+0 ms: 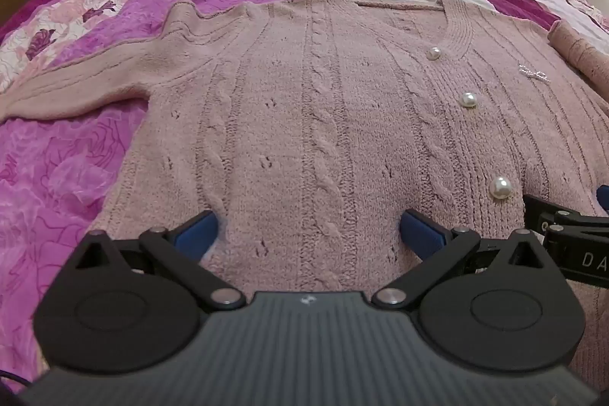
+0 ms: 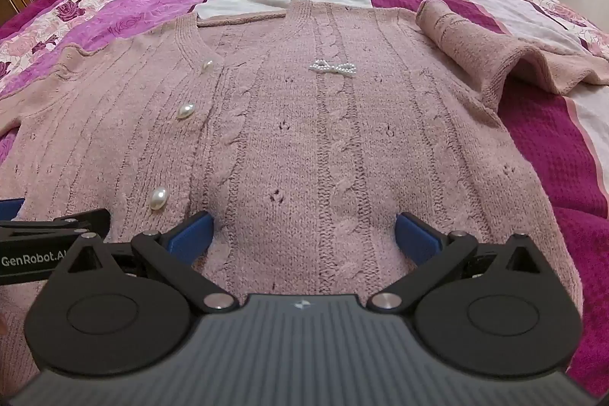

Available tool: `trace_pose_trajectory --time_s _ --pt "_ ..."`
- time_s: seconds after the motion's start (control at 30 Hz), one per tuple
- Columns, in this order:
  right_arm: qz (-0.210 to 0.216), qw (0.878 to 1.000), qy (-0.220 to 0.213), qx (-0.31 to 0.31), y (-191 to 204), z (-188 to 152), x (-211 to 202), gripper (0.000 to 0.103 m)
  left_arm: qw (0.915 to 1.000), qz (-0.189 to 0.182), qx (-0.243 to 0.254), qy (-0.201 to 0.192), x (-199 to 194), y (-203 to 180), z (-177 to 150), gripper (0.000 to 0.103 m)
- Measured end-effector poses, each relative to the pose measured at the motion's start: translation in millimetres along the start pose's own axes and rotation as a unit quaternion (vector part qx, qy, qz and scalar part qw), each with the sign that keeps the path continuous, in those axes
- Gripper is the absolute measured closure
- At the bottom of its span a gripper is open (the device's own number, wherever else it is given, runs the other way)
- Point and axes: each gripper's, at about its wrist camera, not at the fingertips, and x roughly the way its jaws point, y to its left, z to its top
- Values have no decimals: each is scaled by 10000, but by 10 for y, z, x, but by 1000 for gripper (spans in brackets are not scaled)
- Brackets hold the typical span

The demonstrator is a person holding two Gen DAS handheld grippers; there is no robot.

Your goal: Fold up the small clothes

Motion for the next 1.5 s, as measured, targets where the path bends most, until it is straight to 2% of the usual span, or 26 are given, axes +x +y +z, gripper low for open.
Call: trace_pose_trajectory --time_s 1.5 --pt "-12 10000 -5 -13 10 -3 2 0 10000 30 36 13 -1 7 -9 0"
